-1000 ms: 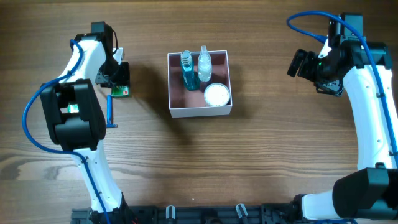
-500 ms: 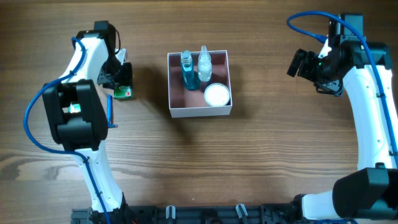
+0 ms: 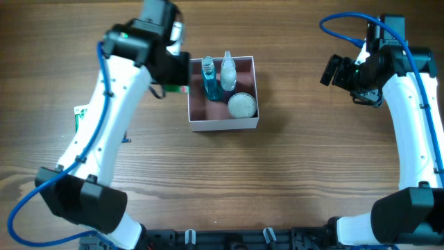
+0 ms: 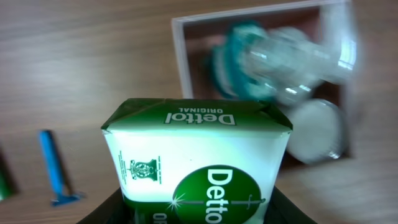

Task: Pack container
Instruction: 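Carry the Dettol bar with the left gripper into the box, release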

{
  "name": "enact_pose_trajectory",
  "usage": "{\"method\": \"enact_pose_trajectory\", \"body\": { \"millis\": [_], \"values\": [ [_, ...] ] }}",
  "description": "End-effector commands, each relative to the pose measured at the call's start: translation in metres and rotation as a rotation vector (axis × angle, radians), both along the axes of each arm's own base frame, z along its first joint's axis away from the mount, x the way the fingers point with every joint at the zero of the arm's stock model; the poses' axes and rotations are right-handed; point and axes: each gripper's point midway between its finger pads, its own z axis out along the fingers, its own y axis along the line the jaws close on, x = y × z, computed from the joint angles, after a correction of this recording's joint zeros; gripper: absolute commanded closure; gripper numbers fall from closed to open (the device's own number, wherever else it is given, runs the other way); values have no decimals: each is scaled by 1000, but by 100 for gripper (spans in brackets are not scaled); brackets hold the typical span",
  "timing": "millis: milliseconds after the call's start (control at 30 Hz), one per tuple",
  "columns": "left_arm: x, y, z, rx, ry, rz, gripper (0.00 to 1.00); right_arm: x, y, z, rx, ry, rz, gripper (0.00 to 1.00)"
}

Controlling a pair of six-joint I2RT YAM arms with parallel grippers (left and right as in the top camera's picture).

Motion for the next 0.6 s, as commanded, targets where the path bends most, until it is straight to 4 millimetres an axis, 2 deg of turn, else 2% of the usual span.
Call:
{"method": "enact_pose_trajectory", "body": {
  "millis": [0, 167, 567],
  "values": [
    [-12, -34, -11, -36, 54, 42, 96, 2, 3, -3, 12, 5, 16, 0],
    [-20, -50, -26, -34, 111, 71, 96, 1, 3, -4, 10, 7, 25, 0],
    [-32, -39, -71, 43, 196, 88, 92, 1, 4, -4, 16, 7, 28, 0]
  ]
}}
